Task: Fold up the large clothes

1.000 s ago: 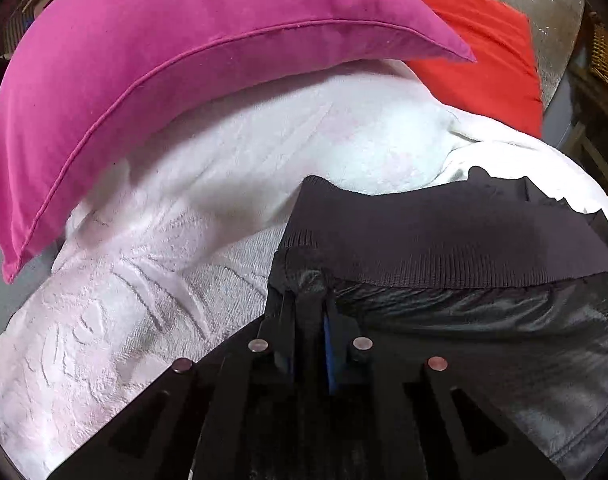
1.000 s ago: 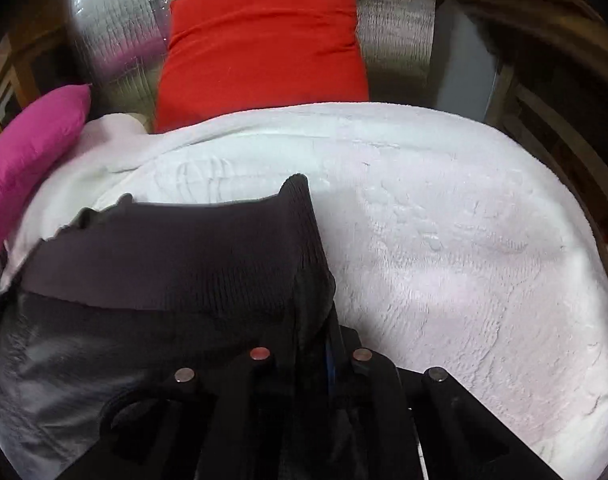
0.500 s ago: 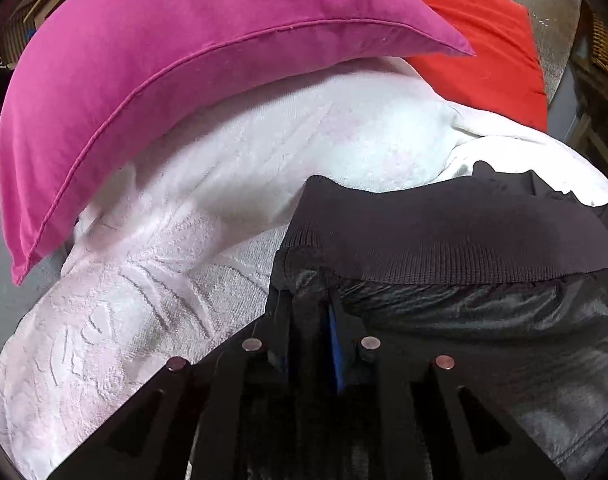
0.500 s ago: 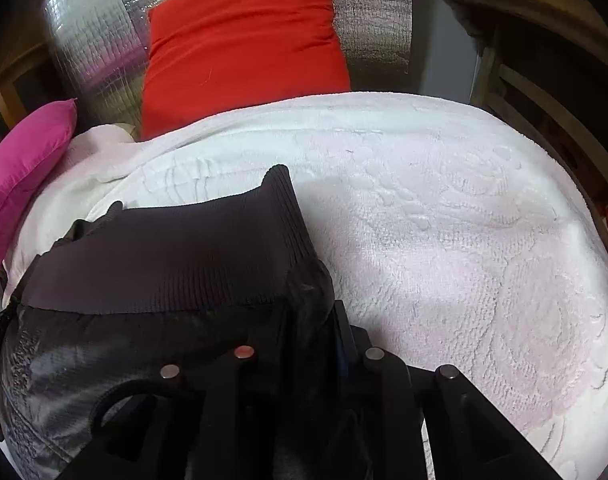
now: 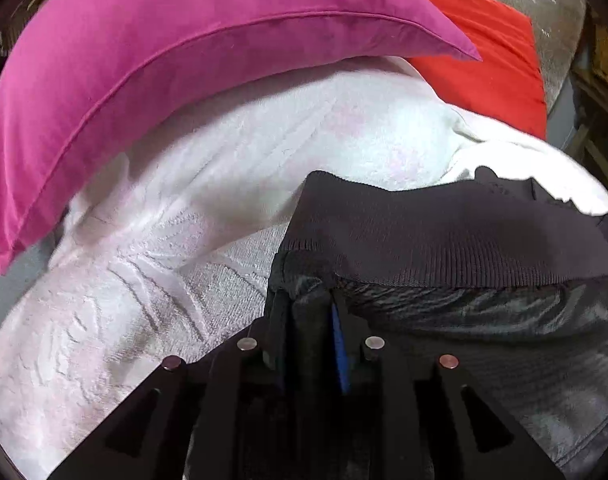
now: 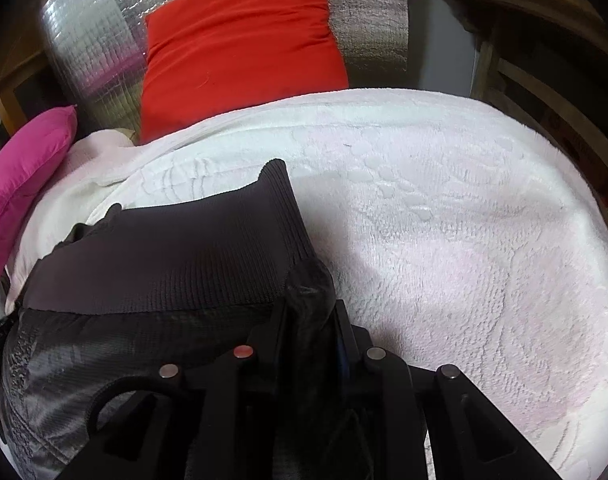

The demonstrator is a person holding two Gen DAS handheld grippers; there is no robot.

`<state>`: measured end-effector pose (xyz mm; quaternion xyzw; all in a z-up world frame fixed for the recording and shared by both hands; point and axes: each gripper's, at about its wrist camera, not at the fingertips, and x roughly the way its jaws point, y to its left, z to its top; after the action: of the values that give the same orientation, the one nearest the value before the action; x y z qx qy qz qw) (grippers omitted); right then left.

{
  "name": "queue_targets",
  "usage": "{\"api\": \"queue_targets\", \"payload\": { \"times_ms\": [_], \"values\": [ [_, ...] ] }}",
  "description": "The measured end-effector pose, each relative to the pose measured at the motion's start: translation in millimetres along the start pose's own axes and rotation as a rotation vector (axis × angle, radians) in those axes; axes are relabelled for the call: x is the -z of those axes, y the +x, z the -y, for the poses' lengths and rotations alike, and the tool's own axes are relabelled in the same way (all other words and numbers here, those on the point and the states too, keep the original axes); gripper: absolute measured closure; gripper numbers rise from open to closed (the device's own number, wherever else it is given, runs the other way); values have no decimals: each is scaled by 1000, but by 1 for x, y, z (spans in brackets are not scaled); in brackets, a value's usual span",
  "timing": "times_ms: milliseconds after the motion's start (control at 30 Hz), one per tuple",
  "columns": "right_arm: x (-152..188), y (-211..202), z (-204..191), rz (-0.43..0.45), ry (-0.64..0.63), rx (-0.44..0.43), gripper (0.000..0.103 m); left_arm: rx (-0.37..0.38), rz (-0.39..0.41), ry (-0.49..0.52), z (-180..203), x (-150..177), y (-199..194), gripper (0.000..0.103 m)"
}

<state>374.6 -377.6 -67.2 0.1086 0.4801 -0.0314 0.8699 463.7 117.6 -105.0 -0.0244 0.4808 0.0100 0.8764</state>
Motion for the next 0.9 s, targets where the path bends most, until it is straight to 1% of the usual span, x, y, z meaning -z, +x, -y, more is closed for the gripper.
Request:
{"api": "queue_targets", "payload": {
  "times_ms": [67, 100, 133, 167, 200, 233, 267, 300, 333, 367, 400, 433, 500, 567, 600, 667, 767, 900],
  "values": [
    [-1, 1, 1, -8, 4, -2, 80, -6, -3, -8, -2, -1, 2, 73],
    [-2, -1, 1, -10, 6, -5, 79, -36, -7, -5, -1, -2, 0, 61],
    [-4, -5, 2, -22, 9, -7, 71, -66, -17, -18, -3, -3, -5, 45],
    [-7, -17, 4, -20, 23, 5, 52, -66, -16, -42, -7, -4, -11, 42],
    [-9, -33, 7, 7, 44, 2, 45, -33, -5, -93, -16, -5, -23, 42],
    [-10, -48, 10, 45, 55, -18, 38, 20, 28, -171, -29, -5, -42, 41],
    [-11, -72, 13, 102, 58, -39, 32, 40, 54, -213, -38, -5, -54, 40],
    [-10, -86, 15, 129, 54, -35, 29, 43, 86, -249, -48, -3, -70, 34],
    [-6, -104, 19, 157, 49, -26, 24, 28, 127, -272, -59, 2, -88, 27],
    [-2, -116, 22, 170, 44, -32, 21, 17, 152, -275, -65, 6, -98, 25],
    [4, -126, 27, 167, 37, -50, 21, 9, 173, -269, -72, 12, -107, 23],
    [12, -133, 35, 152, 38, -71, 21, 12, 177, -259, -78, 19, -112, 23],
    [31, -136, 53, 116, 73, -123, 21, 64, 138, -242, -92, 36, -114, 23],
    [54, -124, 73, 31, 128, -189, 21, 122, 88, -226, -99, 57, -110, 23],
    [61, -119, 77, 8, 143, -206, 21, 146, 71, -224, -101, 66, -108, 23],
    [78, -106, 82, -36, 170, -267, 21, 193, 39, -217, -100, 82, -103, 23],
    [81, -91, 74, -55, 170, -333, 21, 264, 14, -197, -94, 88, -96, 23],
    [76, -71, 61, -92, 166, -389, 21, 377, 23, -183, -85, 81, -94, 22]
  ]
}}
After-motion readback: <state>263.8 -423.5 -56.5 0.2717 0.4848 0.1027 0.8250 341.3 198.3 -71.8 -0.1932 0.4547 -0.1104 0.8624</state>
